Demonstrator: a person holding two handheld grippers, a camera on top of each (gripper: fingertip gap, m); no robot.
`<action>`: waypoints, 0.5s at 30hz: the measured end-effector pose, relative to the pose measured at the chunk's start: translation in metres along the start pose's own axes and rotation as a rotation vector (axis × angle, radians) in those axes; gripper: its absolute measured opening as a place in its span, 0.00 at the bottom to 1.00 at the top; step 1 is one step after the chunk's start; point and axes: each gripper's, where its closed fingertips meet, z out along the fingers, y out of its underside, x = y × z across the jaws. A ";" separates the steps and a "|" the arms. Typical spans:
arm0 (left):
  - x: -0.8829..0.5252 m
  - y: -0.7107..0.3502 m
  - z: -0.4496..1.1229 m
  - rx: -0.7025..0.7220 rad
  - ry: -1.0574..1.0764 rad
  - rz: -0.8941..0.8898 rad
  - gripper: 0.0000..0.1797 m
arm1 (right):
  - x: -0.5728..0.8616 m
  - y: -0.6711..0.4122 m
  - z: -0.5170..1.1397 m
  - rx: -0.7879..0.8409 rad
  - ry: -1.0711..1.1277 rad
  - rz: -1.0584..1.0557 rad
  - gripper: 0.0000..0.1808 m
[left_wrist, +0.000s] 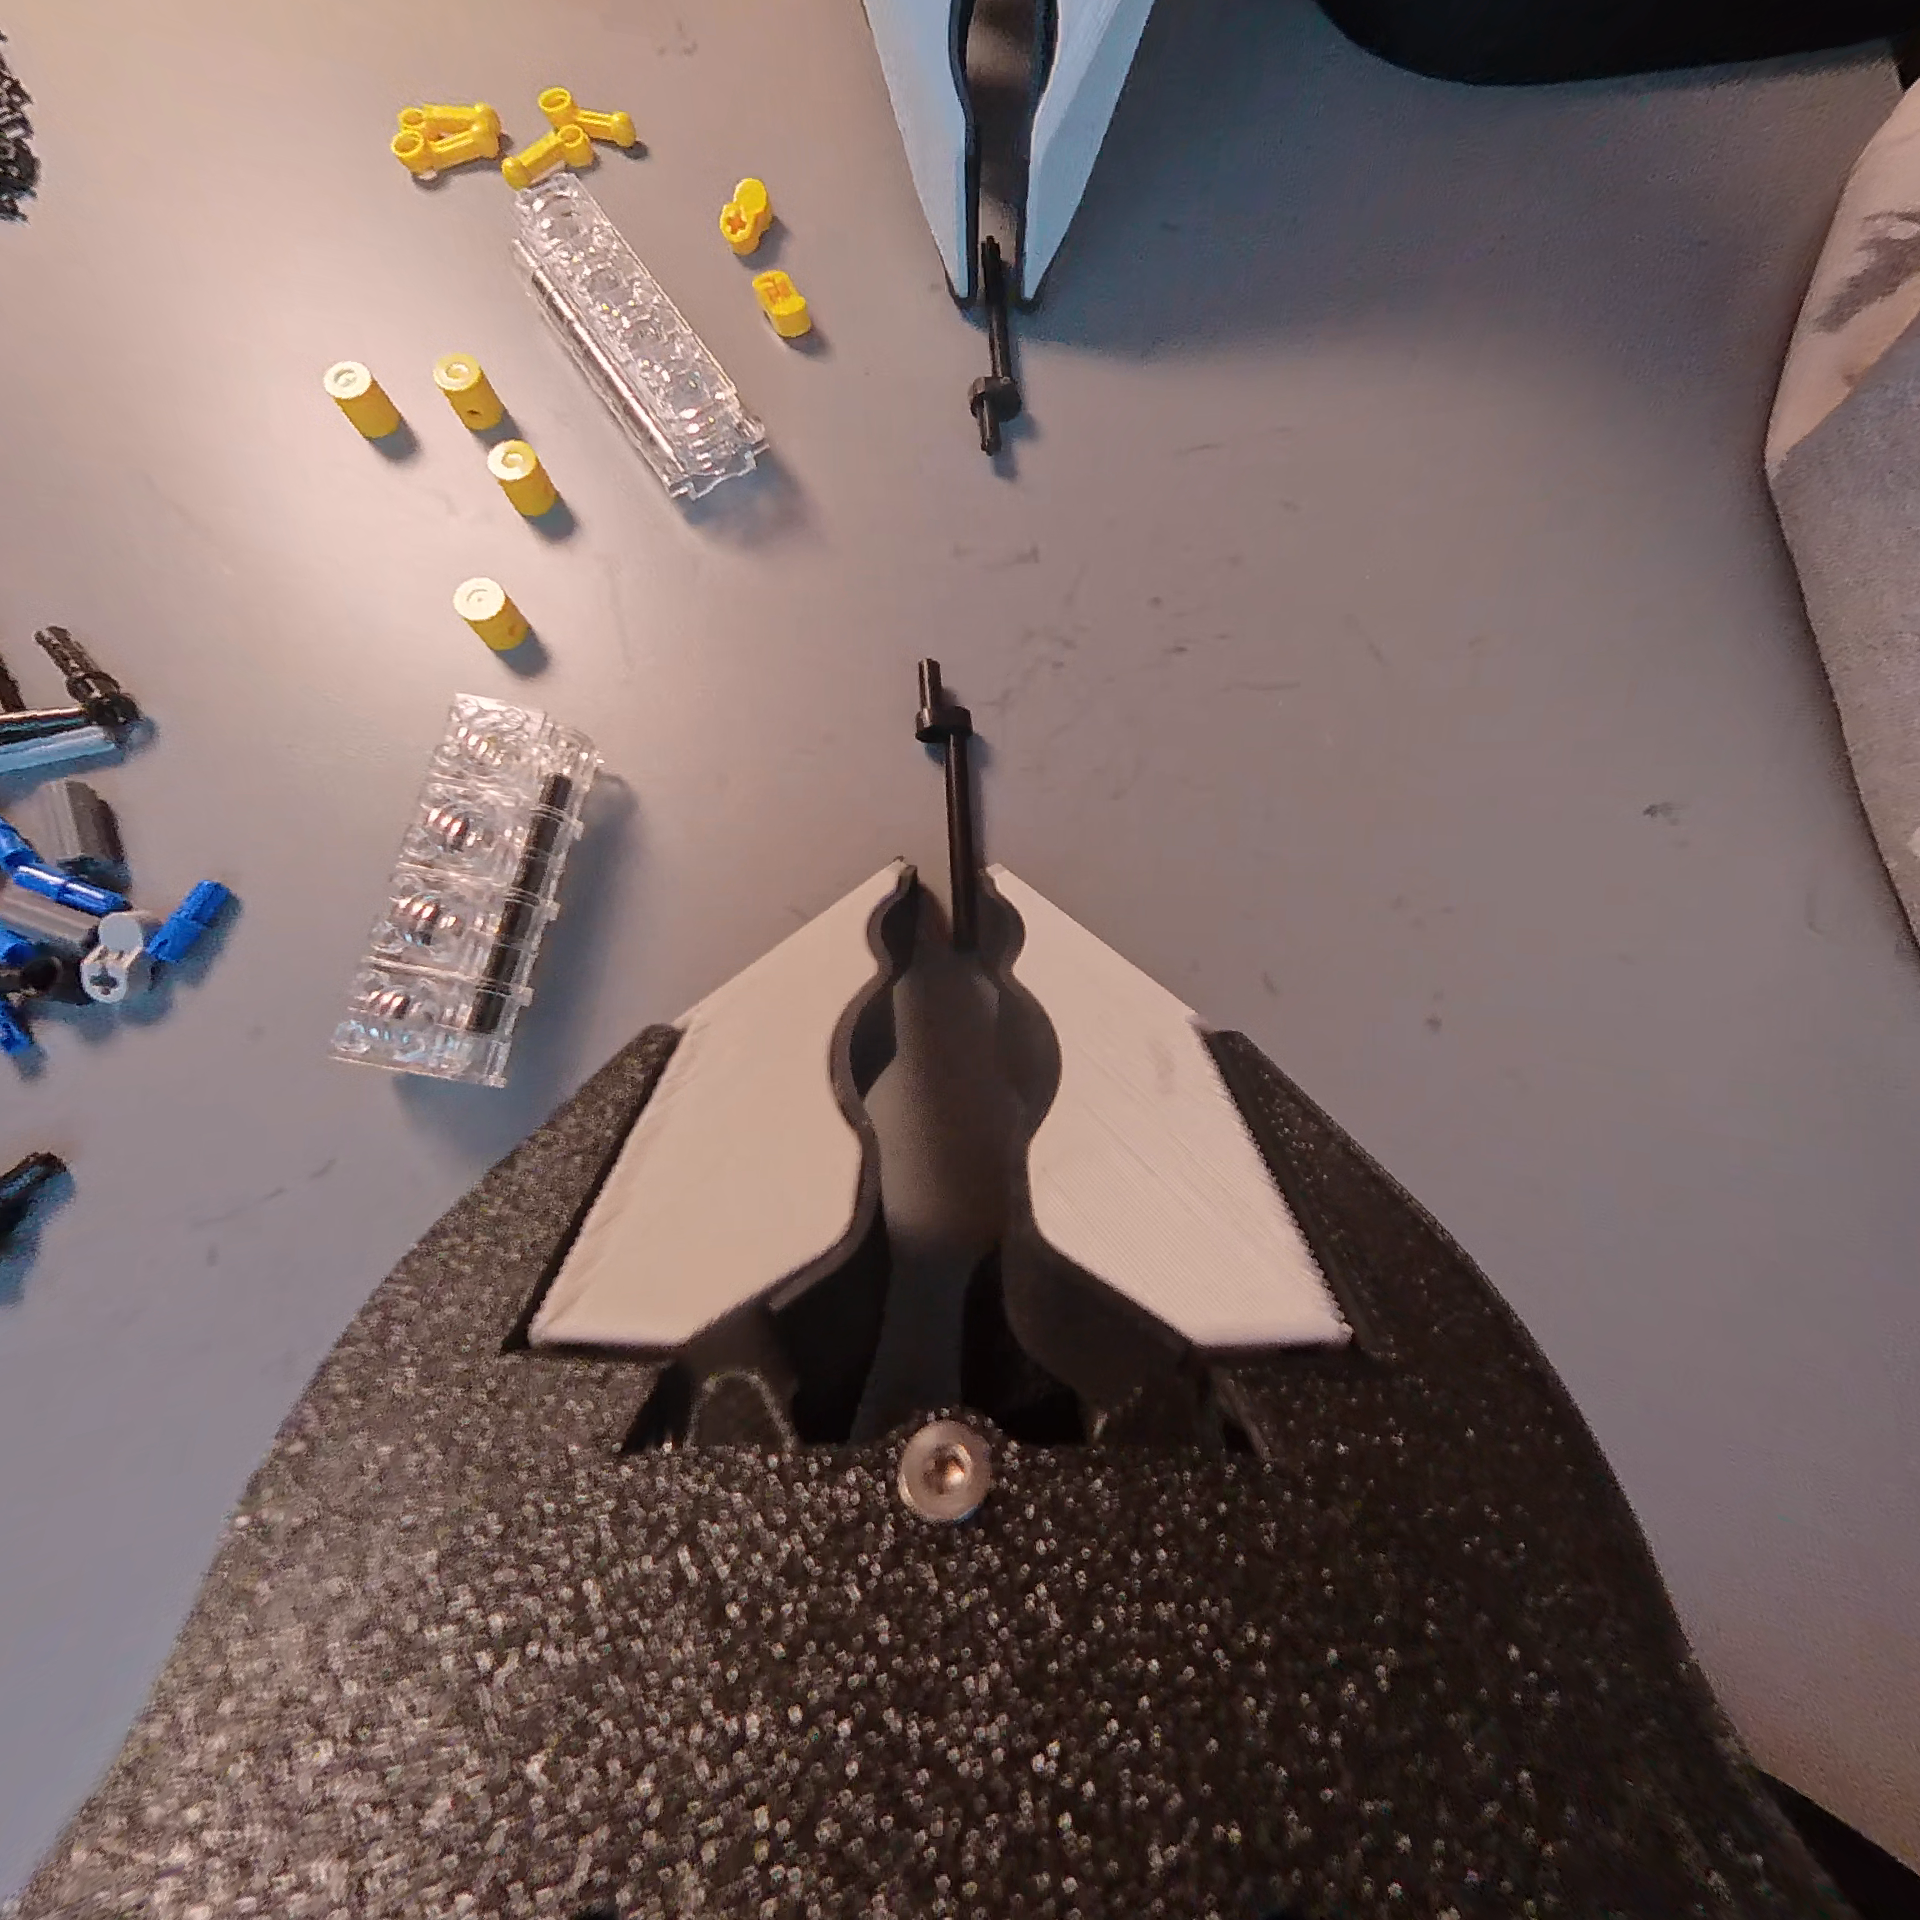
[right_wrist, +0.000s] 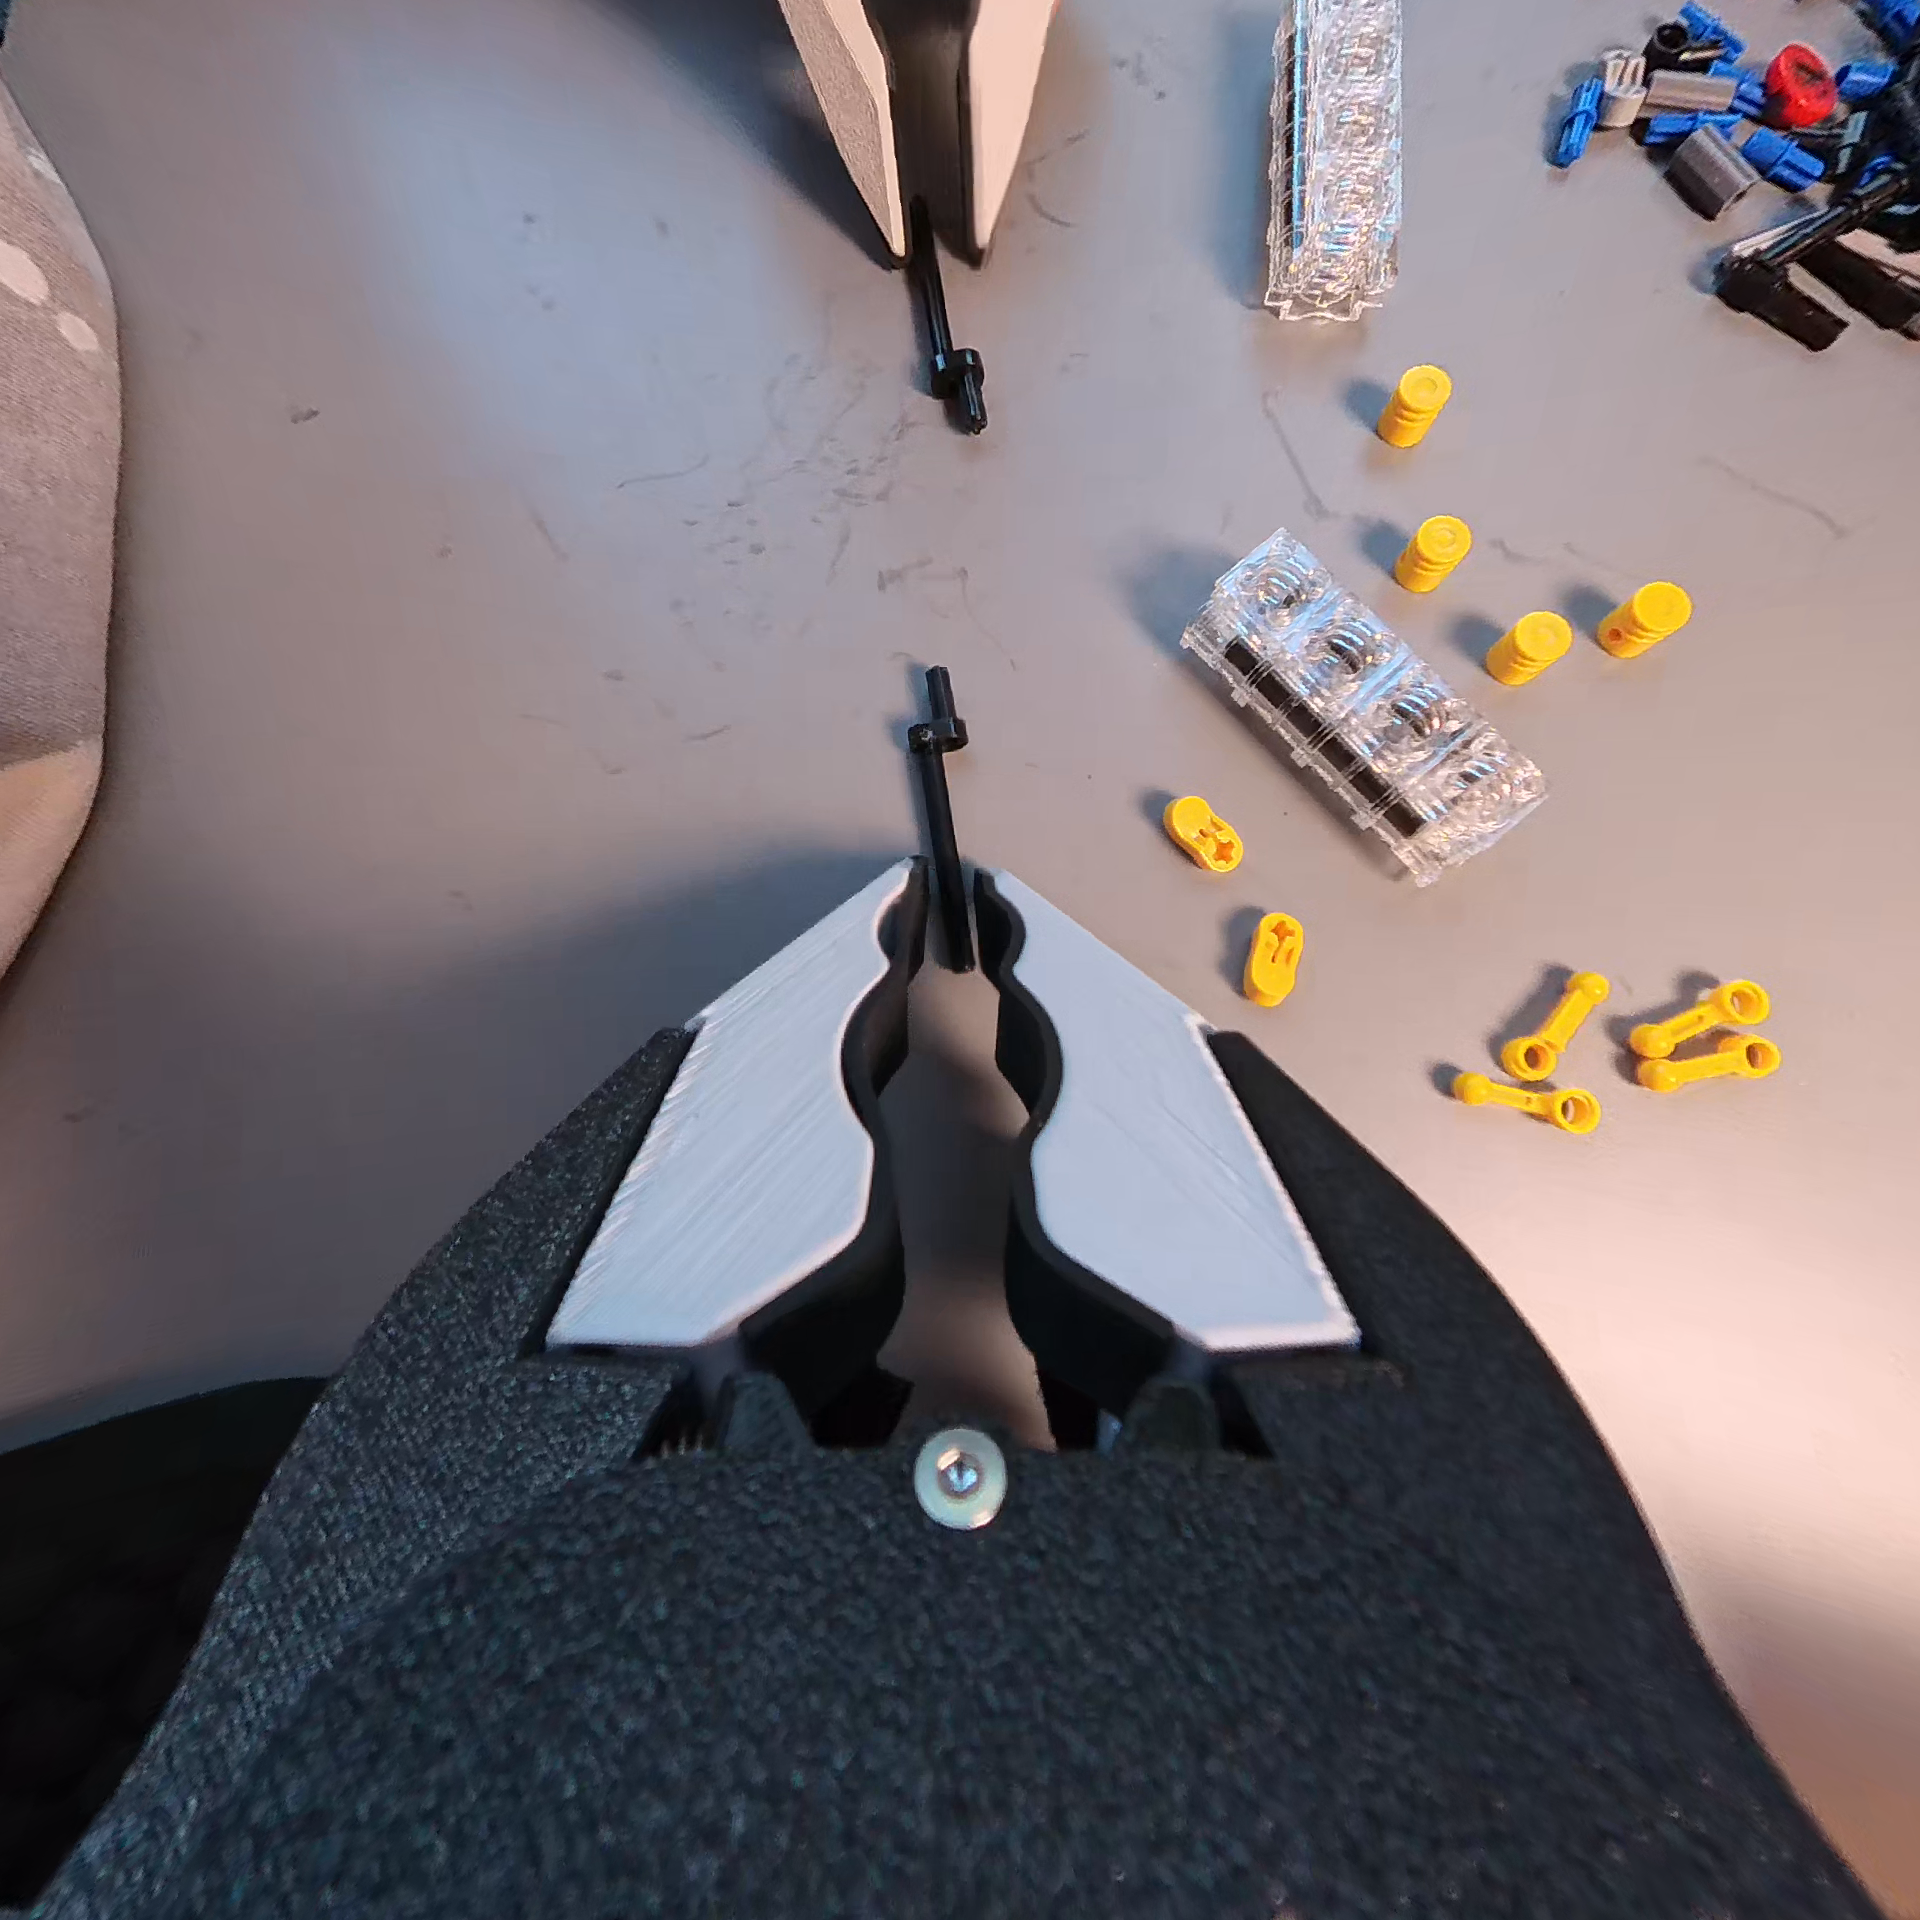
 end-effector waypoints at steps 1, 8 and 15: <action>-0.002 0.000 0.000 -0.002 -0.011 -0.002 0.07 | 0.000 -0.001 0.000 0.002 0.002 0.000 0.04; -0.007 0.004 -0.004 -0.015 -0.035 -0.013 0.07 | 0.002 -0.004 0.003 0.011 0.014 -0.006 0.05; -0.013 0.008 -0.009 -0.020 -0.060 -0.011 0.01 | 0.002 -0.006 0.005 0.019 0.017 -0.010 0.04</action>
